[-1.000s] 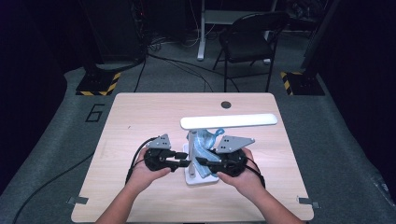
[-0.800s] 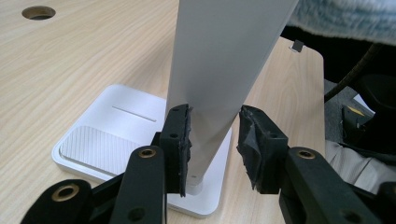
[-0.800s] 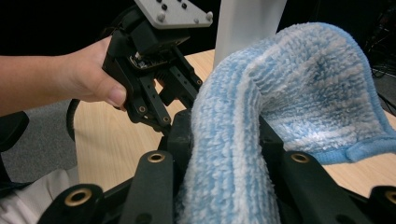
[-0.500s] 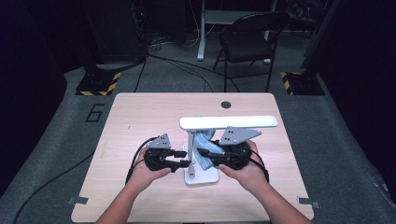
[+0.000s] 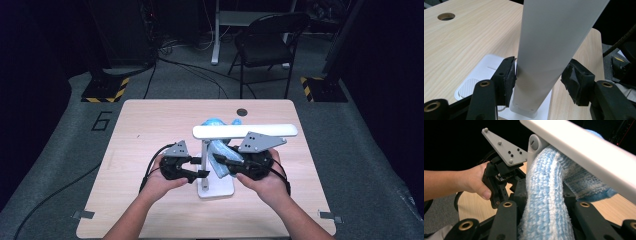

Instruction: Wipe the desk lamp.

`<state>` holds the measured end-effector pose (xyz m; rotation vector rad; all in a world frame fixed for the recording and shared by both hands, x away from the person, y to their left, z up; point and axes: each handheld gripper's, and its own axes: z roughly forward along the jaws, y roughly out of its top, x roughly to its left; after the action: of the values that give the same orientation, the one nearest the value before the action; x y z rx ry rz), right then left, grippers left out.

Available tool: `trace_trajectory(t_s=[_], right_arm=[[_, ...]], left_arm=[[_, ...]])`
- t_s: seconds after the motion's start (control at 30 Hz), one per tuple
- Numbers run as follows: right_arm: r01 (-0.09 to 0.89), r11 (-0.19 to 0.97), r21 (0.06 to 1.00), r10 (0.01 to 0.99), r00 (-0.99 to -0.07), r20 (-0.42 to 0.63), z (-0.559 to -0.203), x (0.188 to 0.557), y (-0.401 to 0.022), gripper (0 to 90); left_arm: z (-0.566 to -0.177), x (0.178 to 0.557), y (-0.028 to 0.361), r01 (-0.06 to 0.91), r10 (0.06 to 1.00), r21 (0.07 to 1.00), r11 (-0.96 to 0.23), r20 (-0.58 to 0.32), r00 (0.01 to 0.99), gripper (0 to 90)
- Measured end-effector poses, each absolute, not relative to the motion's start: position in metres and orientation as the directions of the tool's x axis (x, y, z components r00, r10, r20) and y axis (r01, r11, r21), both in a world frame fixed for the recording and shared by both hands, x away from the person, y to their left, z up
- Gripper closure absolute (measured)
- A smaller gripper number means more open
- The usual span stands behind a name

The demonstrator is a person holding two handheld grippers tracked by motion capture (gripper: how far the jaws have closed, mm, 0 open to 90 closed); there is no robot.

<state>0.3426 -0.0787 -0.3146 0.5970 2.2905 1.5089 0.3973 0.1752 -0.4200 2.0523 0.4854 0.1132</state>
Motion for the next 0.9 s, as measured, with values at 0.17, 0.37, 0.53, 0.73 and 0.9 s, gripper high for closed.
trace_trajectory(t_s=[0.17,0.37,0.53,0.73,0.9], right_arm=[[0.169,0.334,0.927,0.514,-0.857,-0.029,-0.313,0.344,-0.084,67.0],[0.168,0.332,0.928,0.519,-0.854,-0.031,-0.312,0.343,-0.084,67.0],[0.170,0.329,0.929,0.517,-0.856,-0.027,-0.312,0.342,-0.083,67.0],[0.159,0.333,0.929,0.518,-0.854,-0.039,-0.313,0.338,-0.083,66.9],[0.176,0.320,0.931,0.527,-0.849,-0.021,-0.315,0.337,-0.084,66.8]], left_arm=[[-0.420,0.395,0.178,0.300,0.395,0.845,-0.442,-0.117,0.911,48.8],[-0.420,0.390,0.180,0.299,0.406,0.843,-0.446,-0.107,0.908,51.7],[-0.419,0.384,0.182,0.304,0.421,0.843,-0.443,-0.104,0.901,52.8],[-0.416,0.384,0.182,0.291,0.414,0.844,-0.451,-0.092,0.906,52.7],[-0.401,0.391,0.176,0.255,0.381,0.866,-0.430,-0.083,0.921,45.8]])
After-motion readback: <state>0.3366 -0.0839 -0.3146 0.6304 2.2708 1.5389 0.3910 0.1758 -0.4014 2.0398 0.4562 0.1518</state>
